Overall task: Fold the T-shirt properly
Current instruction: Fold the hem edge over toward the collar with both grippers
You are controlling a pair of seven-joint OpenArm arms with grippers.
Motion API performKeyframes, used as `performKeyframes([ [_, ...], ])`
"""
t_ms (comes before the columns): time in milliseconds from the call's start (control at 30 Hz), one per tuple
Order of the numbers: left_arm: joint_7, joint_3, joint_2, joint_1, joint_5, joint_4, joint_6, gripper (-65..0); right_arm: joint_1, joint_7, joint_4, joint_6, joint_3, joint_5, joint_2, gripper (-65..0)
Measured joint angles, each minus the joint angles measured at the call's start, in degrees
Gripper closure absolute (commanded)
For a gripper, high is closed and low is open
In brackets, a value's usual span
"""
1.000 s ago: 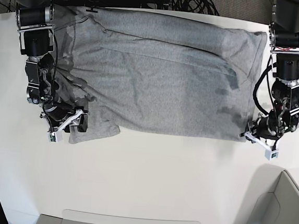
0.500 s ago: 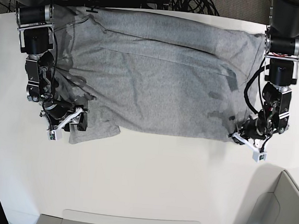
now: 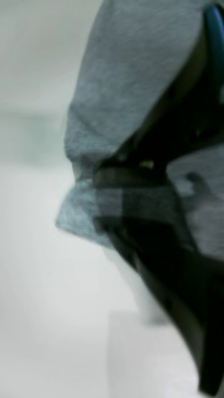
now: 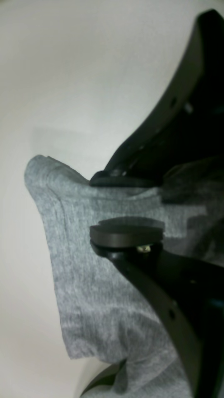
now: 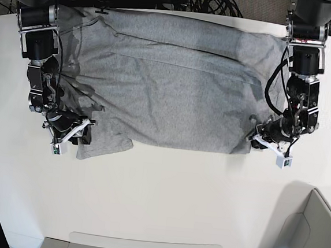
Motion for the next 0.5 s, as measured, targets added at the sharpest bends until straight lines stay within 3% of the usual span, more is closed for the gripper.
performKeyframes([
  [267,-0.68,-2.89,-1.57,-0.63,1.03,2.62,0.22,-25.4,0.02,0.00,0.00,0.00,-0.04,0.00,0.02,-18.7],
  [500,-10.78,2.64,-3.52,-4.20,0.66,-10.62,0.46,-25.3,-0.17,-1.09,1.18,-0.24,-0.33,-0.20,0.00,-18.7],
])
